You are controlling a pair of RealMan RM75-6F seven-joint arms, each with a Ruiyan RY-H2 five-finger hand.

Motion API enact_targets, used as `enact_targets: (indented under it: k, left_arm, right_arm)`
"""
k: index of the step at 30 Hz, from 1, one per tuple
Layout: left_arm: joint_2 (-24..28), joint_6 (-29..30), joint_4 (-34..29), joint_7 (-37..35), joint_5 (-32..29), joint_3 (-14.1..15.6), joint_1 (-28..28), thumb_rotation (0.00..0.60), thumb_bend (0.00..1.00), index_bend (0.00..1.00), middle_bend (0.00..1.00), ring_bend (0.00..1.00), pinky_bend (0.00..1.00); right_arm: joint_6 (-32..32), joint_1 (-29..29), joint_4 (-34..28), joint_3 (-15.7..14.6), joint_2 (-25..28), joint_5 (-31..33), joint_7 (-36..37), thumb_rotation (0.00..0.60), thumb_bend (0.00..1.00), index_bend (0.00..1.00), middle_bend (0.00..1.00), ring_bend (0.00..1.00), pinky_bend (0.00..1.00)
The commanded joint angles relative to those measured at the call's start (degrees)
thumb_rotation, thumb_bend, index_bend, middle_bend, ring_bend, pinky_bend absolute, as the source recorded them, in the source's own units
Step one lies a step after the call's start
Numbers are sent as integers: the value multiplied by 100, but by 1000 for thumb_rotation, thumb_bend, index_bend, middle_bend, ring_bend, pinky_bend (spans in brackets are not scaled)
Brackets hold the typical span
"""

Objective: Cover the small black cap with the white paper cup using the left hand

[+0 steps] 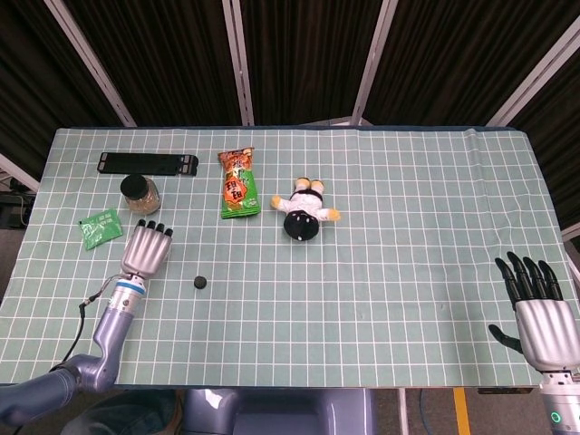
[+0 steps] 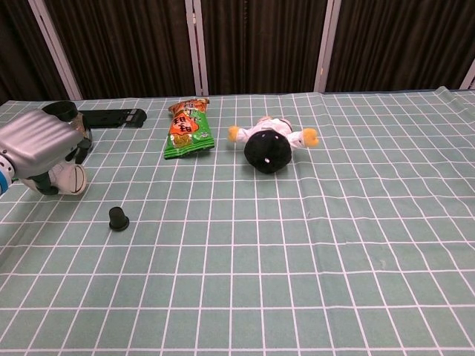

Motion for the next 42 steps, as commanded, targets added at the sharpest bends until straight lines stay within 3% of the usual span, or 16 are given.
enact_targets:
  k: [1,3,8,13,16,28,42]
  left_arm:
    - [301,238,-799,-1438,-126,-448,155,600,14,504,438,403,455]
    - [477,278,-1078,-2245,-65,-574,229,600,15,504,432,397,453]
    - [882,62,-2094,-5535,-440,-1230,600,600,15,504,431,389,450]
    - [1175,-498,-2417,-7266,-437,-1304,739,600,17,466,379,333,436]
    - [1125,-732,-2274,-8033,-159,-1118,756,600,16,466,376,330,436]
    - [442,-831,-1270,-8732,432,-508,614,600,18,465,376,329,436]
    - [163,-729,-798,-8785,462,-334,605,600,17,465,374,328,431]
  right_arm:
    - [4,-3,-8,-4,6,-2,14,600,0,0,0,0,0]
    - [6,-5,-16,-10,12,-12,22,600,0,0,0,0,0]
    - [29,-11,-36,-27,23,-59,26,600,0,0,0,0,0]
    - [19,-4,-54,-35,25,-76,11,600,0,0,0,0,0]
    - [-4,8,-54,-39,12,-72,-10,600,0,0,0,0,0]
    - [-8,1,-10,-23,27,2,46,600,0,0,0,0,0]
    - [11,-8,-8,-38,54,-32,140,600,0,0,0,0,0]
